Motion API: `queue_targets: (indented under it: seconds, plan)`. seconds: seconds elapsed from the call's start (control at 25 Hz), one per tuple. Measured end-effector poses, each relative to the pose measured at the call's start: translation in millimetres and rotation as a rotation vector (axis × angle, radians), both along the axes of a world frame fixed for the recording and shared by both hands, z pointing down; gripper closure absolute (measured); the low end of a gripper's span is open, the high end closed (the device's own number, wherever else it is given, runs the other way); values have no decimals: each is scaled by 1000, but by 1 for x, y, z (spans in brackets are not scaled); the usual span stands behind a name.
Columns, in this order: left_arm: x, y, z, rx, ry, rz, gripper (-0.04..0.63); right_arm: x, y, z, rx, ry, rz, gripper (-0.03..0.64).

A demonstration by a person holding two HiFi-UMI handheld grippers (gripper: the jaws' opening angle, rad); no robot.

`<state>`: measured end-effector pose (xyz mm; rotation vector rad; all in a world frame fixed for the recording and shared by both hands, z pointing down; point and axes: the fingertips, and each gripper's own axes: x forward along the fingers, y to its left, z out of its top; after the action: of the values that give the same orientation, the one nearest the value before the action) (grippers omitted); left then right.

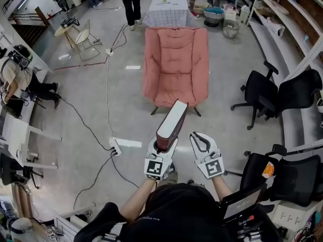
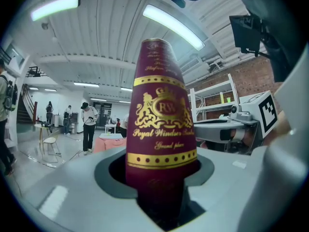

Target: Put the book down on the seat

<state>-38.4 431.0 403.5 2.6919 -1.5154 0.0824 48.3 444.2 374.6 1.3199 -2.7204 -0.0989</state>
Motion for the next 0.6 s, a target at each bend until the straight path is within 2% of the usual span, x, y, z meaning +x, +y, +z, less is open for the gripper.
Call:
queue_targets:
  seconds: [0.28,0.44,0.6]
  plan:
    - [-37,-54,5,1,13,37,371,-47,-45,3,-11,-22,-14,561]
    - [-44,-74,4,14,17,43,370,-55,-66,13,-44,-33,-28,561]
    - [-45,-101,12,-17,23,40,370,-53,-99,19,-55,-43,-28,560]
